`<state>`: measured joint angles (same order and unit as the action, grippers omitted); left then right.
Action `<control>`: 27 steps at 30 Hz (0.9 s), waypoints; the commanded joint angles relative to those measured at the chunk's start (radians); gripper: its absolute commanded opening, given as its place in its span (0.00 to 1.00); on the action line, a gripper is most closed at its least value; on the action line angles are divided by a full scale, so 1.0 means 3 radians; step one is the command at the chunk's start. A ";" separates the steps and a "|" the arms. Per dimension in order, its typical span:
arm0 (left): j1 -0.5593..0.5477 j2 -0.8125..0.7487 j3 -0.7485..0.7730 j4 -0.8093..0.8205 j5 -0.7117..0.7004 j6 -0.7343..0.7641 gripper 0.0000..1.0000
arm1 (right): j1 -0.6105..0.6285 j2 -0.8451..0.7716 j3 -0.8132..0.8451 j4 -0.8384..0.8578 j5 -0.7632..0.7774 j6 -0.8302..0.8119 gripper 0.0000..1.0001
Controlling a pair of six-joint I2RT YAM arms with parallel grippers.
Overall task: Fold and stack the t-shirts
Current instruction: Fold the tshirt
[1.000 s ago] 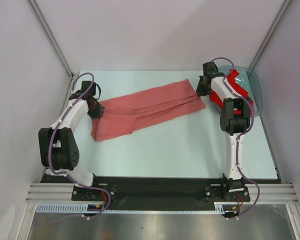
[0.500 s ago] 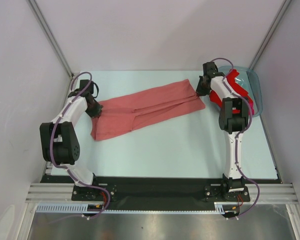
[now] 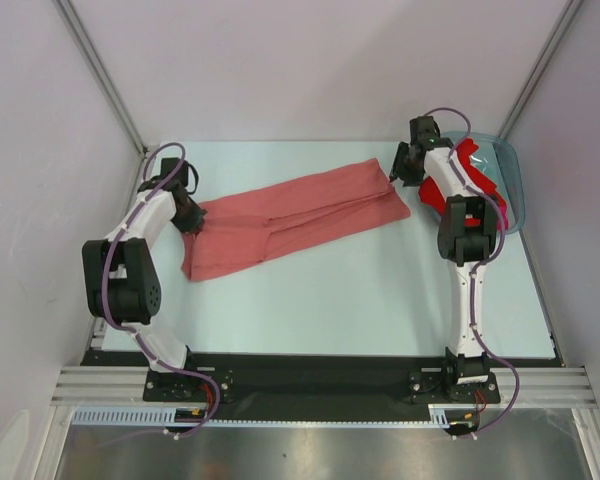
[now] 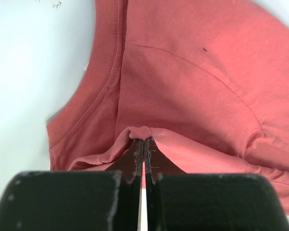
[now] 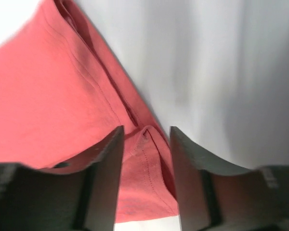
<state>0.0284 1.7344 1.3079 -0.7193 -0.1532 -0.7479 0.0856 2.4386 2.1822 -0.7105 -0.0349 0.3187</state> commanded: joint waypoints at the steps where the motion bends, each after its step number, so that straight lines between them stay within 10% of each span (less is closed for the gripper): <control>1: 0.0048 0.0027 0.0191 0.0020 -0.0067 0.0095 0.02 | -0.0045 -0.0044 0.0283 -0.0137 0.0024 -0.0019 0.50; 7: 0.0048 -0.0135 0.0181 -0.0046 -0.0287 0.0141 0.69 | -0.0040 -0.0315 0.0268 -0.0321 0.0055 -0.0004 0.64; 11: 0.0054 -0.0432 0.0089 -0.0113 -0.0456 0.0233 0.89 | -0.0035 -0.0626 0.0008 -0.0357 -0.0017 0.0113 0.67; 17: 0.0048 -0.1024 -0.0461 0.0055 0.0078 0.0315 0.72 | -0.0015 -0.0913 -0.0606 -0.0316 -0.0027 0.0134 0.65; 21: 0.0038 -0.1225 -0.1035 0.0586 0.0653 0.0203 0.33 | 0.0042 -0.1179 -0.1137 -0.0092 -0.0154 0.0104 0.43; 27: 0.0043 -0.0996 -0.1348 0.0771 0.0832 0.0207 0.29 | 0.0108 -0.1129 -0.1393 0.0103 -0.0211 0.0001 0.22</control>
<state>0.0368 1.4059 0.9230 -0.5697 0.0235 -0.6811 0.1066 2.1189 1.7729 -0.7391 -0.0750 0.3382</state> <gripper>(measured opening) 0.301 0.244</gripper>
